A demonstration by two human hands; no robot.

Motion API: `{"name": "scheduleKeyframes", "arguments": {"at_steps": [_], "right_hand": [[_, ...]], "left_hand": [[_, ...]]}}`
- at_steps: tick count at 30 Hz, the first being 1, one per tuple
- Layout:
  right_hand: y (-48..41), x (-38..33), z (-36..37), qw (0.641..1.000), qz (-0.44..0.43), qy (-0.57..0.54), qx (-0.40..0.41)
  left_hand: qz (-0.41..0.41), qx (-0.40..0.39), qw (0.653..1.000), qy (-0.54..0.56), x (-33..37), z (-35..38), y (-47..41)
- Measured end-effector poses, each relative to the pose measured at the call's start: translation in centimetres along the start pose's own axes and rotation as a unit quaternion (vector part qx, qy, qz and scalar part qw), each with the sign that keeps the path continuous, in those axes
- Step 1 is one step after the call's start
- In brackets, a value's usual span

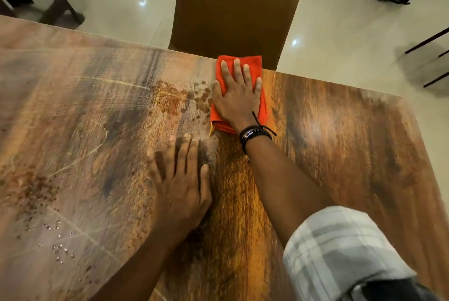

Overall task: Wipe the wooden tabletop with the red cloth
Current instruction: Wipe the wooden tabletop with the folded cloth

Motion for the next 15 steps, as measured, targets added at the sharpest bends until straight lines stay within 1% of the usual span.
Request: {"name": "scheduleKeyframes", "arguments": {"at_steps": [4,7,11,15], "right_hand": [[-0.4,-0.1,0.2,1.0,0.0,-0.001,-0.014],[1.9,0.0,0.2,1.0,-0.018,-0.007,-0.015],[9.4,-0.4,0.6,0.998,-0.05,-0.023,-0.016],[18.9,-0.6,0.6,0.998,-0.058,-0.034,-0.007]], "left_hand": [[0.0,-0.004,1.0,-0.012,-0.3,0.2,0.0],[-0.009,0.009,1.0,0.01,-0.5,0.1,0.2],[-0.03,0.043,0.998,0.047,-0.4,-0.4,0.2],[-0.05,0.066,0.992,0.093,-0.3,-0.8,0.6]]}}
Point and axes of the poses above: each hand's wrist, its own y-axis away from the middle knuckle, its own z-axis out of the palm, x = y × z, the point moved 3 cm from there along -y, towards the middle knuckle, and after that the axes turned 2 degrees about z, right-handed, at the moved point
